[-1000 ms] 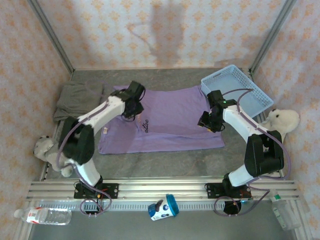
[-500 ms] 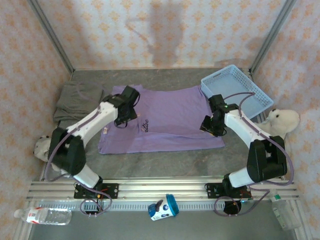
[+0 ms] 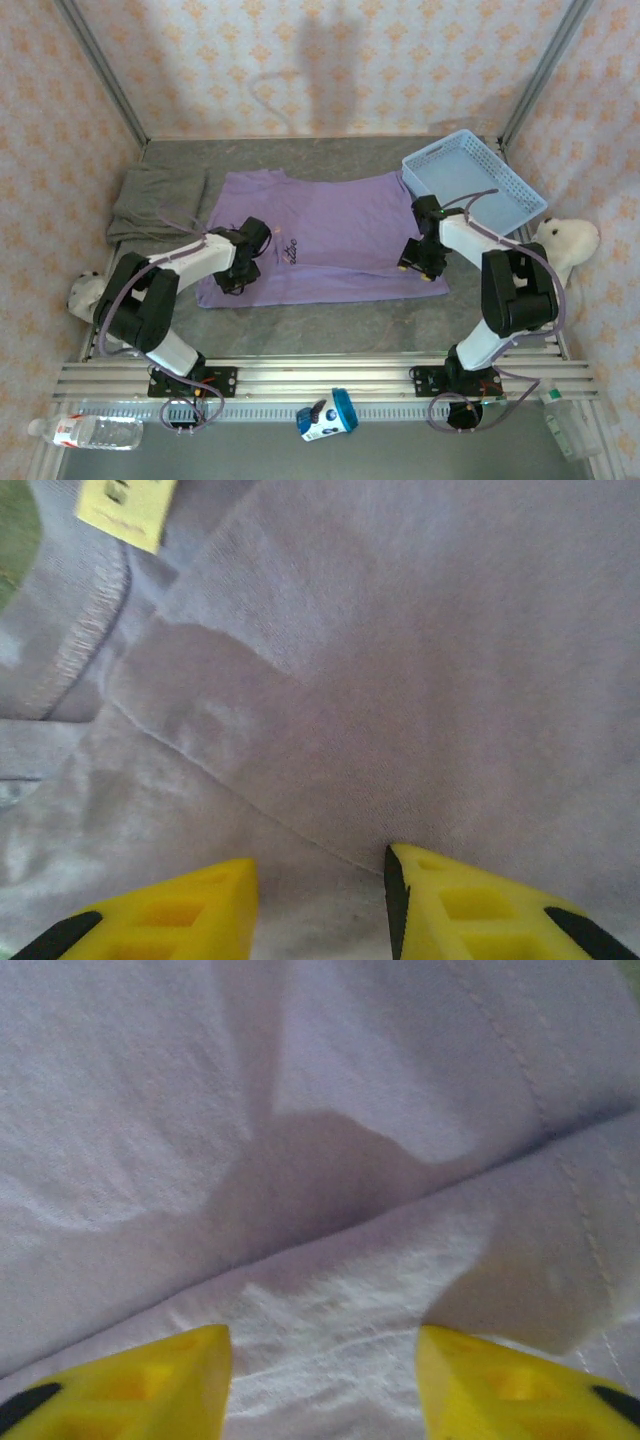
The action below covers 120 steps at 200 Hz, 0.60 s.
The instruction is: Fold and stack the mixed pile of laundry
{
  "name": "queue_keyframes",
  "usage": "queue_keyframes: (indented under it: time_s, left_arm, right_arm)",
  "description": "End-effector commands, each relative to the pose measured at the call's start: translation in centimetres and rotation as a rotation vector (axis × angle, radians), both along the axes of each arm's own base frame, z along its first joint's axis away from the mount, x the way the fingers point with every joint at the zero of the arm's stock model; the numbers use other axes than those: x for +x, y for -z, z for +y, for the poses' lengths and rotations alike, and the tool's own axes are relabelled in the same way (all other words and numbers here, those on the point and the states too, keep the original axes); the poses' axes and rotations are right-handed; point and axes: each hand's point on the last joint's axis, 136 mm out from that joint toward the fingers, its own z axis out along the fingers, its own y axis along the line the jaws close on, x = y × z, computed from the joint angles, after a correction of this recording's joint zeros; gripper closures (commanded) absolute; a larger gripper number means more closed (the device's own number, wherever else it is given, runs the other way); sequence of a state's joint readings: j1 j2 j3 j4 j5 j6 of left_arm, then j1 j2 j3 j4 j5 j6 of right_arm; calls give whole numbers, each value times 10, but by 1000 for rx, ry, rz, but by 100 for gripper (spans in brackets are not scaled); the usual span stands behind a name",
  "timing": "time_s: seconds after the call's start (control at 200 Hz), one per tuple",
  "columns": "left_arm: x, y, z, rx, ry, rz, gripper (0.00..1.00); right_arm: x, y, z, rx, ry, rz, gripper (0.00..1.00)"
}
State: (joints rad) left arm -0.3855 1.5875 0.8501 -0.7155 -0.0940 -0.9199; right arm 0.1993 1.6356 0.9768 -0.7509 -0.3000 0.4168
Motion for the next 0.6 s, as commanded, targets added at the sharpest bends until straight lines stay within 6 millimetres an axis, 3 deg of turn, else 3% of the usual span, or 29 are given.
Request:
queue_keyframes:
  time_s: [0.0,0.1,0.23,0.35,0.475,0.595]
  left_arm:
    - [-3,12,7,25,-43,-1,62]
    - [-9,18,10,40,-36,28,62]
    - [-13,18,15,67,-21,49,63]
    - [-14,15,17,76,-15,48,62]
    - [-14,11,19,88,-11,46,62]
    - [-11,8,18,82,-12,33,62]
  right_arm:
    - [17,8,2,12,21,-28,43]
    - [50,1,-4,-28,32,-78,42]
    - [99,-29,-17,-51,70,-197,42]
    - [124,-49,-25,-68,69,-257,43]
    - [121,-58,-28,-83,41,-269,44]
    - [90,-57,-20,-33,3,-235,47]
